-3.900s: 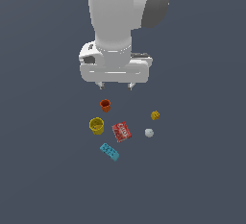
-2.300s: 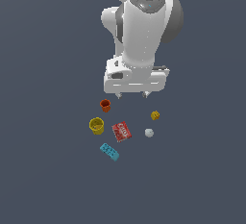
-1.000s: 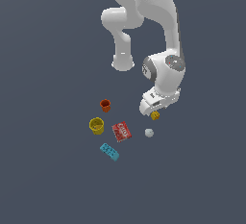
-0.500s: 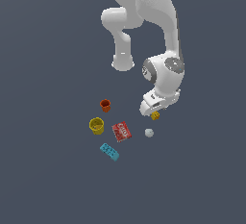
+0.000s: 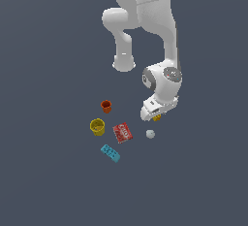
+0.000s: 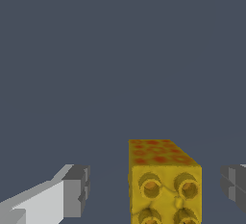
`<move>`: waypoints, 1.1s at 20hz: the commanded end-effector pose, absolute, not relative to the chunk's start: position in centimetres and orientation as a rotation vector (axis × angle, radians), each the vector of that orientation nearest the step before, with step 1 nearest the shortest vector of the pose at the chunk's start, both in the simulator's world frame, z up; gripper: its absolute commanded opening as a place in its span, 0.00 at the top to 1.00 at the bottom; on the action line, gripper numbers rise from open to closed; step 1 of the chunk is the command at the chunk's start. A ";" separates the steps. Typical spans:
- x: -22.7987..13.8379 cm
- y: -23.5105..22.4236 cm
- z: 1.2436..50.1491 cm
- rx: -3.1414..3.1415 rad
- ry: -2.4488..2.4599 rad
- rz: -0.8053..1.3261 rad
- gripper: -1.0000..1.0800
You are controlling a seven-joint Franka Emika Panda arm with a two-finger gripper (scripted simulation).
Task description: Pick up a designated object from a clutter of objects.
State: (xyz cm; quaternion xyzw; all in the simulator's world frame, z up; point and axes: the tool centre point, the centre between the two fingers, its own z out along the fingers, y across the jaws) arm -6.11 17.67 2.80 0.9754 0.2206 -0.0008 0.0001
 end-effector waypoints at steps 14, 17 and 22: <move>-6.1 17.7 2.2 3.064 0.693 -0.001 1.00; -6.1 17.5 2.4 3.064 0.693 0.000 1.00; -6.3 16.3 3.4 3.064 0.693 0.000 1.00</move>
